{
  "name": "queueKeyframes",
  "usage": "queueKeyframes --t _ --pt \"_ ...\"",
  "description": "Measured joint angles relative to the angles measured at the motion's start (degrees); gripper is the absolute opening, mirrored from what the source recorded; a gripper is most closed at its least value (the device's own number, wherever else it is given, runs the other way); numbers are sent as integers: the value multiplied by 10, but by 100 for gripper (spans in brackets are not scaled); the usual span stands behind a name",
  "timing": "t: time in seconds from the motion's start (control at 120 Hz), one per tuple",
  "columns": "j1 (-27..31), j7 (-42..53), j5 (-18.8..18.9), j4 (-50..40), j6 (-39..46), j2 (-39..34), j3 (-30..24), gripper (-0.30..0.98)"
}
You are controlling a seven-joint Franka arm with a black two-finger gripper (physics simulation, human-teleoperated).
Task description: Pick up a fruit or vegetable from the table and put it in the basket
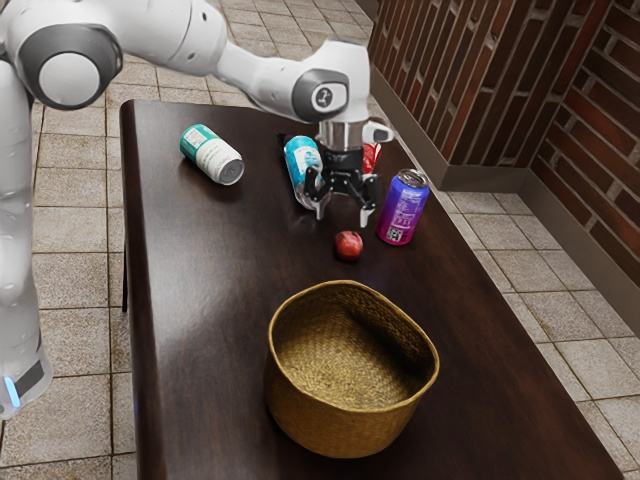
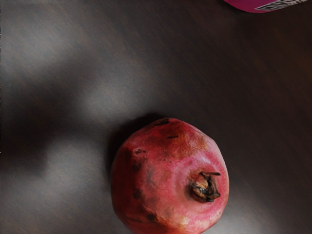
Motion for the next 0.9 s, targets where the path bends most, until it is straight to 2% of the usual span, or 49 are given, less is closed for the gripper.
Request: queueKeyframes --t 0.6,0.758,0.9 --pt "-7 -13 -14 4 52 50 -12 69" --pt "-6 -14 -26 3 64 54 -17 51" --pt "-6 -16 -35 1 70 56 -18 45"
